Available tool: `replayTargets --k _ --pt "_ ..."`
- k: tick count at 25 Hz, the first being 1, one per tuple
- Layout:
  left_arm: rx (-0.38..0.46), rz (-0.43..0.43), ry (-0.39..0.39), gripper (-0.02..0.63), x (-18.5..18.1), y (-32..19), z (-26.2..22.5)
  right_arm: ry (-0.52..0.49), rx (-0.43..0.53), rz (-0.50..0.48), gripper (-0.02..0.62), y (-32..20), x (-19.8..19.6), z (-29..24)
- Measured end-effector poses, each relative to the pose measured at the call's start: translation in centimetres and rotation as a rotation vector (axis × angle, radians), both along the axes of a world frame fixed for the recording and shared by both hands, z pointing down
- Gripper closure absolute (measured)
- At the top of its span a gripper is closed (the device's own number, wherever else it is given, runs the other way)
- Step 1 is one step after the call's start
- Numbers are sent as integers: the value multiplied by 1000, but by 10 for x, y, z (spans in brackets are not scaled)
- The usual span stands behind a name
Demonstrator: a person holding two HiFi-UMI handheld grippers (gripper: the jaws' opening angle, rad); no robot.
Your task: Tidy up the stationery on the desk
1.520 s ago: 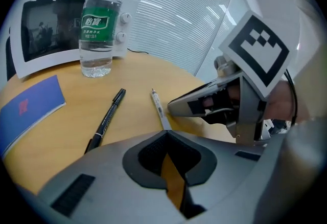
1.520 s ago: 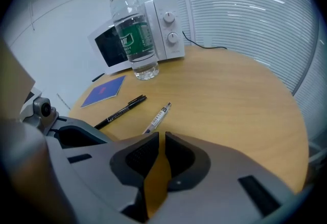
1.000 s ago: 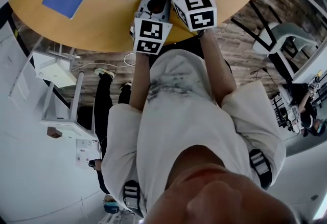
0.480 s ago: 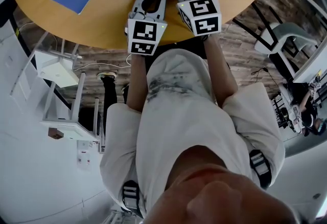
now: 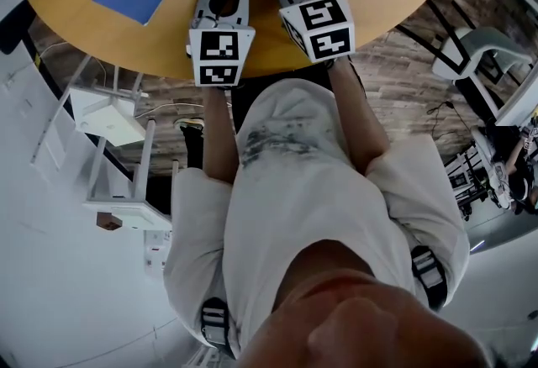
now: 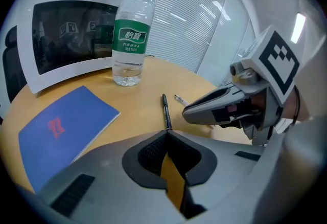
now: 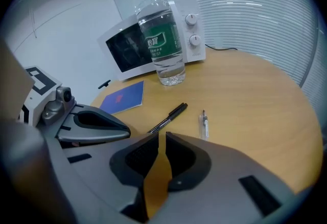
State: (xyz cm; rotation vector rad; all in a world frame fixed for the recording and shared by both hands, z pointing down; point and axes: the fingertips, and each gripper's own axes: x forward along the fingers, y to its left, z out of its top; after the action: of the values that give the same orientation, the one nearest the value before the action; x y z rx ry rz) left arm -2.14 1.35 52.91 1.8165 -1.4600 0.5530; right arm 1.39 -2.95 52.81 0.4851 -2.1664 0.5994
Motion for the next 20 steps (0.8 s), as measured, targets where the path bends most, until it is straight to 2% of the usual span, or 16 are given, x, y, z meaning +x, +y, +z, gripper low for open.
replayTargets --k 5,8,11,20 --pt "-14 58 34 597 3 2 5 0 -20 34 466 5 -14 4" --pt "-29 107 76 597 12 3 10 -7 -42 62 466 8 -16 8" --pt "-36 134 87 597 19 3 10 -27 -62 81 460 8 -16 9" --pt "-44 131 110 597 33 0 10 -92 -155 87 463 10 -12 14"
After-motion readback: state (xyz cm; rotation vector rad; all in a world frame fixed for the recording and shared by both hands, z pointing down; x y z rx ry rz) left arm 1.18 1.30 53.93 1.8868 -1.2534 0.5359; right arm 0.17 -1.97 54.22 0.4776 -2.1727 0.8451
